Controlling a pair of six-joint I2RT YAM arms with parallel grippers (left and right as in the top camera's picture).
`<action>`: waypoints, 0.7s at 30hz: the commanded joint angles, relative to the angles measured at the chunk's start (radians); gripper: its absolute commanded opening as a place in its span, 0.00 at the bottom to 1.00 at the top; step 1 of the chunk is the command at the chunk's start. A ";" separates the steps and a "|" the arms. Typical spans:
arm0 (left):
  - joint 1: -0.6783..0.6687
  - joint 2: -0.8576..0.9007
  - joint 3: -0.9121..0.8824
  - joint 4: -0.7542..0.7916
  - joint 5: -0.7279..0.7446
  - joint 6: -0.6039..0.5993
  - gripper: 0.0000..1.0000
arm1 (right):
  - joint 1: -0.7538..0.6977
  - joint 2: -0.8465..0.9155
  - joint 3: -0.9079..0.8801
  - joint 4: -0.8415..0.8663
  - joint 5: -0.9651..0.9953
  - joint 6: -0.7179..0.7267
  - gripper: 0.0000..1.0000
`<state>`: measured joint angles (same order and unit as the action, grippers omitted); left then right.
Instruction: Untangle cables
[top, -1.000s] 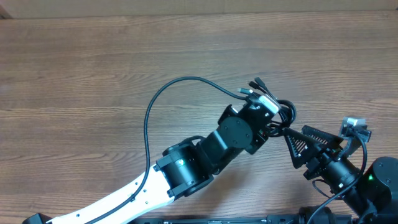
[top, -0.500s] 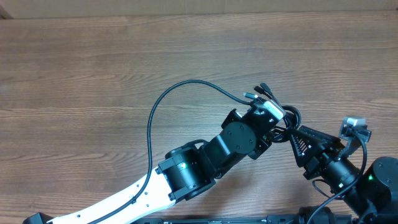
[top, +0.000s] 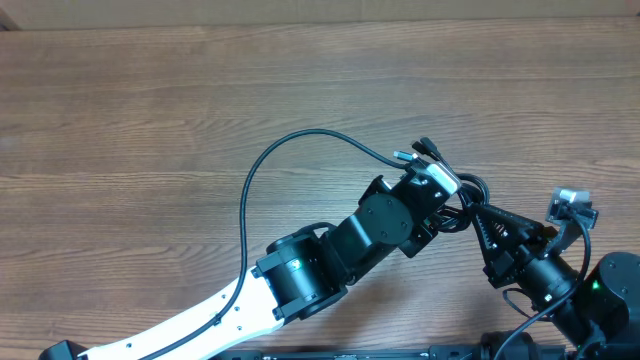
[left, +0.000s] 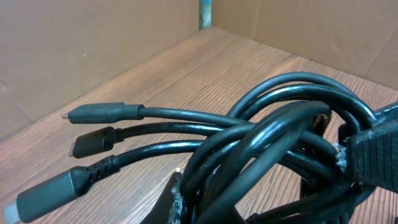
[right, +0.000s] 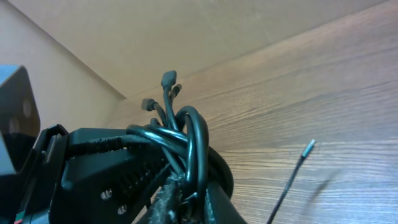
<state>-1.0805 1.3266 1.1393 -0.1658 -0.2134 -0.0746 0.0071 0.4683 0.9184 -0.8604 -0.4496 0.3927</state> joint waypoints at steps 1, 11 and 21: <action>-0.014 -0.004 0.009 0.018 0.023 0.027 0.04 | -0.002 -0.007 0.018 -0.016 0.076 -0.001 0.08; -0.014 -0.005 0.009 0.024 0.023 0.047 0.04 | -0.002 0.014 0.018 -0.079 0.205 -0.001 0.04; -0.014 -0.005 0.009 0.031 0.023 0.080 0.04 | -0.002 0.120 0.018 -0.113 0.243 -0.001 0.04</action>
<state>-1.0870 1.3426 1.1374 -0.1596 -0.2100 -0.0223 0.0082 0.5480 0.9295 -0.9573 -0.3145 0.3931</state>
